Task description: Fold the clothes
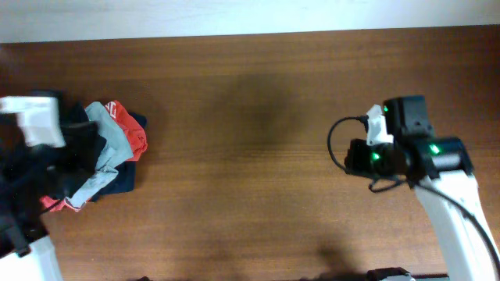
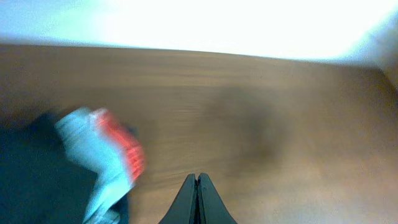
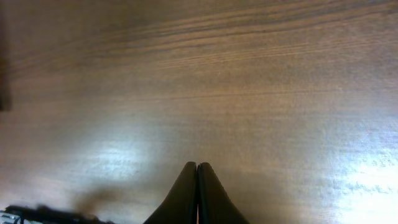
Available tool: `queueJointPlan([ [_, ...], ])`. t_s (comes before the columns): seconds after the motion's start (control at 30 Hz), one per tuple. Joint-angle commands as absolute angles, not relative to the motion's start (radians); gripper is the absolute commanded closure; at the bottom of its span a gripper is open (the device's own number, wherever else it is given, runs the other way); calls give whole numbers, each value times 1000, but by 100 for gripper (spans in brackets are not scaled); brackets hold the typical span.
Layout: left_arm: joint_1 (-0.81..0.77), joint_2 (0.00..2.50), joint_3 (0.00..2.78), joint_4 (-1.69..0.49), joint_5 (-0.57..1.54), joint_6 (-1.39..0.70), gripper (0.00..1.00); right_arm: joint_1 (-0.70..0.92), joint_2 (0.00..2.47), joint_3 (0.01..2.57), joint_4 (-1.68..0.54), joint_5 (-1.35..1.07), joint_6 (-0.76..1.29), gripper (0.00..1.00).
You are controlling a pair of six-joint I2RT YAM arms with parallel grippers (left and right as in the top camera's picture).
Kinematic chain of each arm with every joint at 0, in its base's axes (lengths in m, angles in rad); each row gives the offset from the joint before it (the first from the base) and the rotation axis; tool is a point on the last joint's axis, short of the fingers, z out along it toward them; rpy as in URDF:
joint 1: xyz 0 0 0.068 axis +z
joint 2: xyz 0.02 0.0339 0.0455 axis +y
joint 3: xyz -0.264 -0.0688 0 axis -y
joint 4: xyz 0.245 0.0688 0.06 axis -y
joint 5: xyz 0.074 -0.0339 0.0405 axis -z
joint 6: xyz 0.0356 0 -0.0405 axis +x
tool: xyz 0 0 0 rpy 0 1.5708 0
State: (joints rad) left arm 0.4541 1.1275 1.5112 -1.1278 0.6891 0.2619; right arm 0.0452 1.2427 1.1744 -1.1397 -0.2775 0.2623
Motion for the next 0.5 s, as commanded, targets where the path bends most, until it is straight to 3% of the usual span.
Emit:
queueJointPlan([
  [0.0,281,1113,1523,-1146,725,510,98,38,1114,1178,-1179,-241,294,96],
  [0.23,-59,1112,1523,-1137,525,555,91,38,851,1178,-1275,-175,327,96],
  [0.27,-88,1109,1523,-1134,511,555,87,38,808,1178,-1280,-175,326,96],
  [0.33,-142,1095,1523,-1134,454,545,66,38,730,1178,-1283,-176,309,95],
  [0.47,-180,1054,1523,-1129,297,433,46,39,586,1178,-1283,-193,223,81],
])
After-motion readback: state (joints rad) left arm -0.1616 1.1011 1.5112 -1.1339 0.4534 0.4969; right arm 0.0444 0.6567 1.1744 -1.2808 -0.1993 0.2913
